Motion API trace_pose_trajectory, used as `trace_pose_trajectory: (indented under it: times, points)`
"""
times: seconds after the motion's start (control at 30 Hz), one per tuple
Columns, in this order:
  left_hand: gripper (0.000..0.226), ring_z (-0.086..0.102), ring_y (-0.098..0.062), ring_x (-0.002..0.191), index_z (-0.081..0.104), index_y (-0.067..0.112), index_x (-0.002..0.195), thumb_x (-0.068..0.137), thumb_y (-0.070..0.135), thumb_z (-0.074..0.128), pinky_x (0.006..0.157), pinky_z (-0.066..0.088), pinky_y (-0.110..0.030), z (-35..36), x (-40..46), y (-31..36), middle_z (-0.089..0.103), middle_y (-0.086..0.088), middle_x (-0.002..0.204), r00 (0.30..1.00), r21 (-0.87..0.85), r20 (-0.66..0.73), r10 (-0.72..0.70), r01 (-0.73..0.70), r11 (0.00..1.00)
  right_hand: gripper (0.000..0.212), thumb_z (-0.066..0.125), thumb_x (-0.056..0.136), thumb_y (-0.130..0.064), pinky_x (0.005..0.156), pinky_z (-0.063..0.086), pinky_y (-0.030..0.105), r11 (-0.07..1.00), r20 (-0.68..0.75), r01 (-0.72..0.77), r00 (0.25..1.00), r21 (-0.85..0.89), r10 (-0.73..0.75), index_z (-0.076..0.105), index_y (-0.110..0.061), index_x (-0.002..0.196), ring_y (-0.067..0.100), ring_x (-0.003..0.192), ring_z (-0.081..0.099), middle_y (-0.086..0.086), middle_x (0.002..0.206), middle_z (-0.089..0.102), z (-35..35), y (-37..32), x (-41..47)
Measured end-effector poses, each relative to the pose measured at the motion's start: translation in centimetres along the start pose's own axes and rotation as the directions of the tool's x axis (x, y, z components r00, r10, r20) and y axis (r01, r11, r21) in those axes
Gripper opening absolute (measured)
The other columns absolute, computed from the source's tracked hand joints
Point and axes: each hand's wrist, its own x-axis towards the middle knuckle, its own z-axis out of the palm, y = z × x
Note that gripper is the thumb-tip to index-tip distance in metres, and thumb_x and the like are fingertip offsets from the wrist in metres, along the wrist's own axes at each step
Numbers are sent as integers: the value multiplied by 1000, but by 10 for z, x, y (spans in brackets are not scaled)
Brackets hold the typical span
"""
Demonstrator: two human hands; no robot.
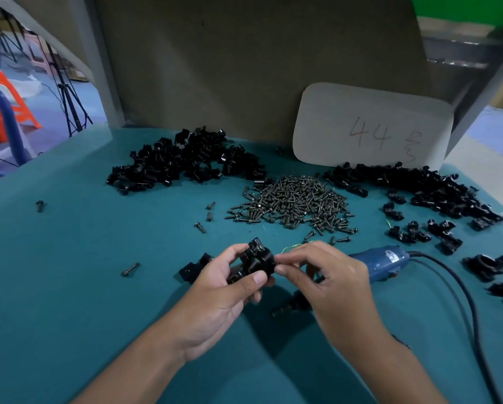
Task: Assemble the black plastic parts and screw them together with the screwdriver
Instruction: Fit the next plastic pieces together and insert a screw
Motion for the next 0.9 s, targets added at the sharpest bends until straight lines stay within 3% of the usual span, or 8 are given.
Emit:
trace_pose_trajectory:
  times: [0.13,0.23,0.33,0.43,0.5,0.63,0.77,0.9]
  points:
    - [48,65,-17,98,59,8,126,82,15,76,78,52,-25,0,-2,-2,70,-5,105,1000,103,11,16,-17,994,19,77,87,-36,64,38,9,997,43,-39,998,-69,42,69,-23,77,2,70,57,-18,71,59,0,3,0]
    - [48,65,-15,99,57,8,127,84,17,74,80,48,-28,2,-2,-1,71,-3,106,1000,135,24,5,-8,991,40,59,96,-53,59,34,18,986,140,-26,989,-164,50,54,-21,72,8,66,47,-14,68,46,1,6,-3]
    - [51,66,-14,97,53,7,130,83,16,72,77,49,-26,2,-2,2,73,-4,108,1000,111,8,-1,0,994,28,45,99,-62,70,40,18,976,255,-53,961,-213,108,55,-35,97,6,82,55,-20,91,52,-8,8,-4]
    - [55,65,-16,95,55,5,130,80,17,75,73,51,-24,2,-2,4,72,-5,109,1000,94,0,8,-8,995,22,54,101,-43,80,40,8,991,303,-18,951,-134,58,59,-39,122,1,95,59,-25,105,58,-17,7,-2]
    - [51,65,-17,96,55,4,128,81,15,73,74,50,-25,4,-3,2,71,-5,107,1000,120,9,3,-5,993,15,60,100,-29,82,41,9,993,301,11,953,-120,25,65,-34,113,-1,94,59,-22,100,61,-16,6,-2]
    - [46,65,-16,95,56,5,126,84,14,72,77,50,-25,6,-4,-1,70,-4,101,1000,166,26,-1,-3,986,24,52,100,-46,73,40,16,982,279,-27,957,-186,79,61,-26,91,1,84,53,-18,85,55,-14,4,-2]
    - [43,63,-19,97,60,10,123,84,20,75,79,49,-27,6,-4,-3,68,-1,98,999,218,35,-5,-3,976,48,20,104,-60,66,37,30,906,350,24,926,-422,138,47,-29,80,9,76,44,-13,75,45,-13,0,-2]
    - [41,60,-19,94,65,16,117,81,29,80,81,47,-30,3,-2,-4,67,-3,96,998,215,54,16,-28,976,39,20,104,-56,62,30,31,886,336,43,933,-462,130,39,-34,77,11,70,43,-13,71,44,-15,-7,-1]
